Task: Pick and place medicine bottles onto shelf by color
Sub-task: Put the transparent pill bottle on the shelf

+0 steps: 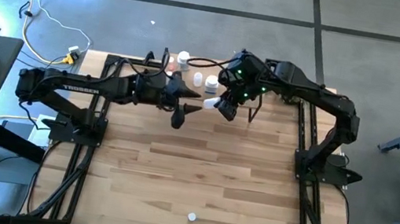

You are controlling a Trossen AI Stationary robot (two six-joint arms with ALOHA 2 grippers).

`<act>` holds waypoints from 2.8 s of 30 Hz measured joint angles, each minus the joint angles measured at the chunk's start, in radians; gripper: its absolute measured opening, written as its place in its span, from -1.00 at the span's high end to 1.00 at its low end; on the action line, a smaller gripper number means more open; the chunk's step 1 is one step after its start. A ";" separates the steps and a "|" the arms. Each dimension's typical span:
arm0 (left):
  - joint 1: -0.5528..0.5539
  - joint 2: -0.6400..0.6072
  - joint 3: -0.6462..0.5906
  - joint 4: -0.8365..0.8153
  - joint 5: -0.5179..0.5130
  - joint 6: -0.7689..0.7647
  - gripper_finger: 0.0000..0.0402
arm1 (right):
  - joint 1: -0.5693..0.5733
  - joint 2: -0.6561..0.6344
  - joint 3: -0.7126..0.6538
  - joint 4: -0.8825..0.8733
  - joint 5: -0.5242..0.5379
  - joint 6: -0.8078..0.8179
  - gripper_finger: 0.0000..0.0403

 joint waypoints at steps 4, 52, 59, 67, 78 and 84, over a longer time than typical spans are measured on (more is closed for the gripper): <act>0.000 0.007 0.000 0.004 0.000 0.021 -0.05 | 0.000 0.000 0.000 0.001 0.006 0.000 0.39; -0.042 0.011 0.000 0.072 0.241 -0.093 0.29 | 0.082 0.001 -0.002 0.072 -0.133 0.106 0.39; -0.042 0.011 0.000 0.071 0.242 -0.093 0.33 | 0.082 0.001 -0.002 0.074 -0.133 0.106 0.39; -0.042 0.011 0.000 0.071 0.239 -0.092 0.33 | 0.082 0.001 -0.002 0.075 -0.106 0.083 0.27; -0.040 0.011 0.000 0.069 0.192 -0.089 0.33 | 0.037 -0.001 -0.002 0.085 -0.079 0.091 -0.20; -0.033 0.011 0.000 0.069 0.114 -0.066 0.33 | -0.019 -0.015 -0.002 0.100 -0.082 0.107 -0.25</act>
